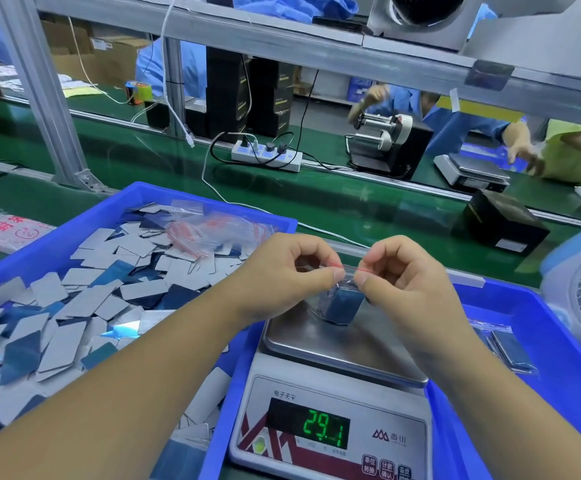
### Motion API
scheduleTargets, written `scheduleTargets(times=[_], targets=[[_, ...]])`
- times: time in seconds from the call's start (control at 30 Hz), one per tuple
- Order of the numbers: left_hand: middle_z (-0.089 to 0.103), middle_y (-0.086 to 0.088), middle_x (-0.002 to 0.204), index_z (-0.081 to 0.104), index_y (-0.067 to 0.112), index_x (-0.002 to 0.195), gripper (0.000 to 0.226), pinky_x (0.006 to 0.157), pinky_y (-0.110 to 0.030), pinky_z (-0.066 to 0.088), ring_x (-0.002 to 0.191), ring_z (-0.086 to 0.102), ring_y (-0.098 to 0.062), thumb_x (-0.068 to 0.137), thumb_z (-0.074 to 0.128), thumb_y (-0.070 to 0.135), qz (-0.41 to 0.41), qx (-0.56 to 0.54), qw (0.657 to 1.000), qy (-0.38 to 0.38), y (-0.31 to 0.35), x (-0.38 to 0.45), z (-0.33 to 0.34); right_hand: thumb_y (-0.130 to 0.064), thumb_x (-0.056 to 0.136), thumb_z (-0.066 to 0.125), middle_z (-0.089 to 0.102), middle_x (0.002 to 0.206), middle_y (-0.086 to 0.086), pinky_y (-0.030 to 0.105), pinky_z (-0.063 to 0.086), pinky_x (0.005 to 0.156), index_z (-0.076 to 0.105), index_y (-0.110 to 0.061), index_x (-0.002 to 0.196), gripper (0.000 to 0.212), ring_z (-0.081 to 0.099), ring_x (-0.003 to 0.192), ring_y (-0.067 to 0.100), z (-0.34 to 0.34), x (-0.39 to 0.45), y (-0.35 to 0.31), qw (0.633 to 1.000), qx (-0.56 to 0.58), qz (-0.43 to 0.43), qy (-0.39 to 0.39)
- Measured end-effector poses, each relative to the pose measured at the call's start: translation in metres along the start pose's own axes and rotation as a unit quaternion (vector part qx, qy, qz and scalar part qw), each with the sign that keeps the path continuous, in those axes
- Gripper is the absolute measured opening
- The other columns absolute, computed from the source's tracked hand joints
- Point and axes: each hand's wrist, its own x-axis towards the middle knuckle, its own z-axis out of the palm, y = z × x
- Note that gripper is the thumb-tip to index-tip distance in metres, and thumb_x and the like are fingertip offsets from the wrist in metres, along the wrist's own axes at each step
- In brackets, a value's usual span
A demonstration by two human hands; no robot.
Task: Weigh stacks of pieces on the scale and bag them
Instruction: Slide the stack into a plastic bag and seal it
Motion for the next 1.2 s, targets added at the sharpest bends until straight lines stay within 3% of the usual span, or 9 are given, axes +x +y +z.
scheduleTargets(times=[0.27, 0.47, 0.57, 0.73, 0.87, 1.1, 1.2], targets=[[0.063, 0.003, 0.077, 0.07, 0.027, 0.075, 0.011, 0.07, -0.023, 0.047, 0.07, 0.056, -0.011, 0.081, 0.068, 0.018, 0.015, 0.006, 1.0, -0.018, -0.001, 0.001, 0.001, -0.017, 0.074, 0.068, 0.063, 0.073, -0.004, 0.035, 0.047, 0.065, 0.058, -0.031, 0.077, 0.017, 0.054, 0.069, 0.015, 0.003, -0.002, 0.001, 1.0, -0.018, -0.015, -0.004], [0.065, 0.002, 0.08, 0.067, 0.021, 0.078, 0.005, 0.073, -0.029, 0.047, 0.075, 0.057, -0.014, 0.078, 0.069, 0.026, 0.011, -0.007, 1.0, -0.011, -0.002, 0.0, 0.006, -0.015, 0.076, 0.068, 0.062, 0.073, -0.005, 0.028, 0.047, 0.063, 0.06, -0.033, 0.078, 0.02, 0.054, 0.069, 0.014, 0.004, -0.002, -0.001, 1.0, 0.001, -0.014, -0.018], [0.068, 0.011, 0.078, 0.068, 0.021, 0.08, 0.001, 0.069, -0.022, 0.047, 0.073, 0.059, -0.009, 0.08, 0.068, 0.022, 0.006, 0.009, 1.0, -0.011, -0.003, -0.001, 0.007, -0.013, 0.075, 0.071, 0.063, 0.071, -0.005, 0.026, 0.048, 0.063, 0.059, -0.031, 0.077, 0.021, 0.056, 0.068, 0.014, 0.003, -0.003, -0.002, 1.0, -0.001, -0.013, -0.008], [0.066, 0.0, 0.078, 0.07, 0.025, 0.071, 0.01, 0.072, -0.028, 0.047, 0.074, 0.058, -0.015, 0.077, 0.073, 0.018, 0.015, 0.003, 1.0, -0.01, 0.003, 0.001, -0.002, 0.01, 0.078, 0.073, 0.067, 0.066, -0.002, 0.016, 0.048, 0.059, 0.053, -0.018, 0.077, 0.035, 0.062, 0.063, 0.009, -0.006, 0.0, -0.008, 1.0, 0.009, -0.017, -0.016], [0.065, -0.001, 0.074, 0.07, 0.019, 0.068, 0.01, 0.065, -0.02, 0.045, 0.068, 0.056, -0.011, 0.074, 0.074, 0.012, 0.005, -0.029, 1.0, -0.006, 0.006, 0.001, -0.013, 0.016, 0.075, 0.072, 0.069, 0.064, 0.003, 0.016, 0.047, 0.055, 0.048, -0.013, 0.073, 0.037, 0.062, 0.058, 0.007, -0.012, 0.003, -0.012, 1.0, 0.023, -0.004, -0.008], [0.066, 0.003, 0.071, 0.073, 0.02, 0.068, 0.009, 0.066, -0.016, 0.046, 0.068, 0.057, -0.008, 0.074, 0.074, 0.013, -0.011, -0.07, 0.997, -0.019, 0.006, 0.001, -0.014, 0.002, 0.064, 0.079, 0.067, 0.062, 0.011, 0.025, 0.042, 0.045, 0.054, -0.024, 0.062, 0.036, 0.048, 0.046, 0.018, -0.019, 0.006, -0.016, 0.994, 0.096, 0.037, -0.022], [0.067, 0.013, 0.069, 0.074, 0.022, 0.074, 0.009, 0.066, -0.012, 0.044, 0.066, 0.057, -0.001, 0.079, 0.078, 0.017, -0.021, -0.01, 1.0, 0.008, 0.002, 0.002, -0.008, 0.002, 0.063, 0.082, 0.061, 0.059, 0.01, 0.028, 0.04, 0.045, 0.058, -0.022, 0.065, 0.034, 0.045, 0.045, 0.019, -0.021, 0.009, -0.007, 0.99, 0.11, 0.091, -0.016]])
